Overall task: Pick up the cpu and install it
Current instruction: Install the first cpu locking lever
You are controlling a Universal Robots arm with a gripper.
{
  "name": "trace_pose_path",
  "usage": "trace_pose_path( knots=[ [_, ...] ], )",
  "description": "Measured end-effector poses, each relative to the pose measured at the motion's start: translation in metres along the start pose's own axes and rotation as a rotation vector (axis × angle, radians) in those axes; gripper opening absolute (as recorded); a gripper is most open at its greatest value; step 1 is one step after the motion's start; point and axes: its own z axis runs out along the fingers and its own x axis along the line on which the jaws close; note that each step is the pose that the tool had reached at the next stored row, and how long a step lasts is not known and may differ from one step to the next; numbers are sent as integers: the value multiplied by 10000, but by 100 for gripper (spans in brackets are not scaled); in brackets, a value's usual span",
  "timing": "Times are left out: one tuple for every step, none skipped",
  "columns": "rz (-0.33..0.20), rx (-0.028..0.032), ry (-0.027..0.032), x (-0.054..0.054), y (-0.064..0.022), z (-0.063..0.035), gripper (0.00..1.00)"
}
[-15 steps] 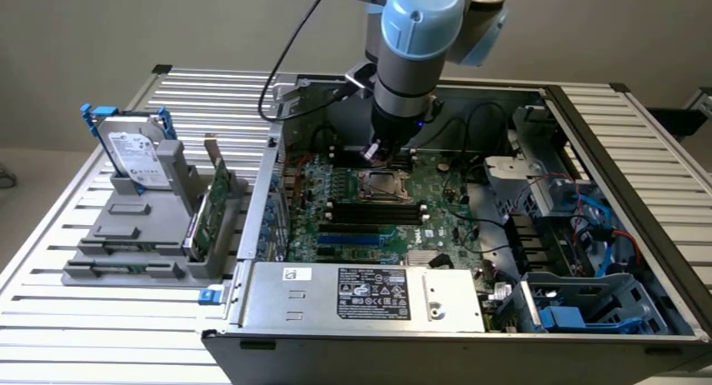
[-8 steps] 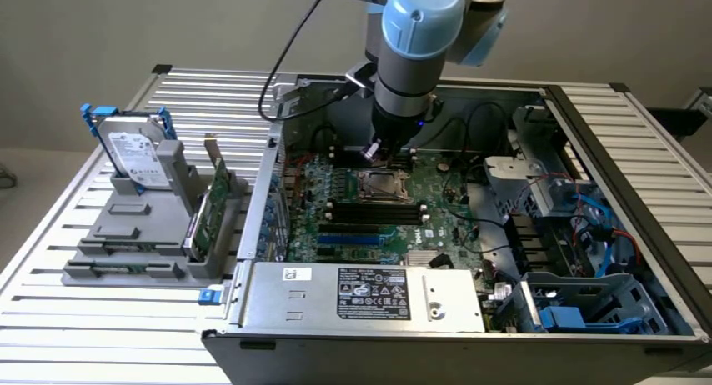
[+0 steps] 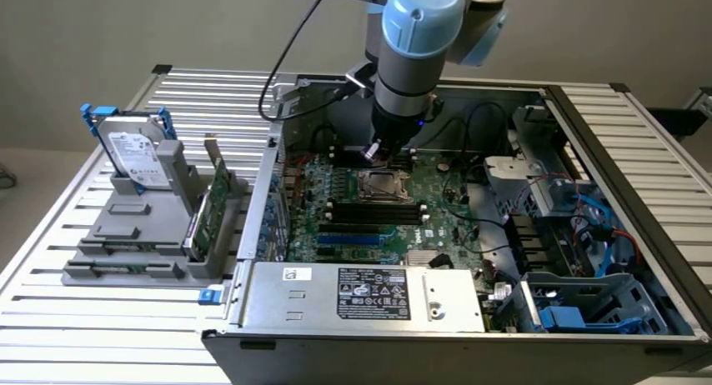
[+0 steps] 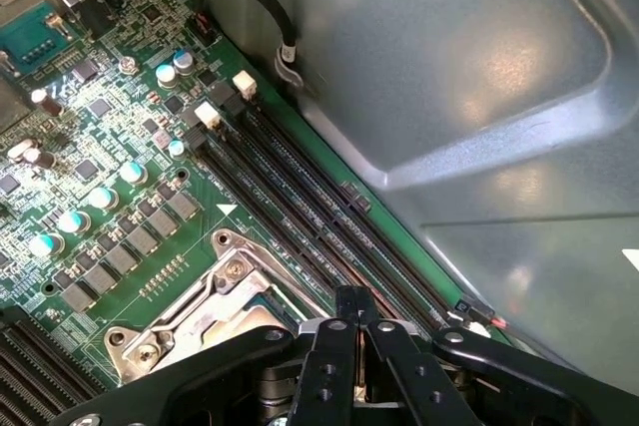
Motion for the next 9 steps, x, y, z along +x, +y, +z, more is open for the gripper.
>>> trace_pose_path(
  knots=[
    [0,7,9,0,0,0,11],
    [0,12,18,0,0,0,11],
    [2,15,25,0,0,-1,11],
    [4,18,32,0,-1,-1,11],
    [5,19,38,-1,-1,0,11],
    [7,20,45,-2,-2,0,11],
    [8,21,49,-3,-3,0,11],
    [9,23,53,-3,-3,0,11],
    [12,24,54,-3,-4,0,11]
  ],
)
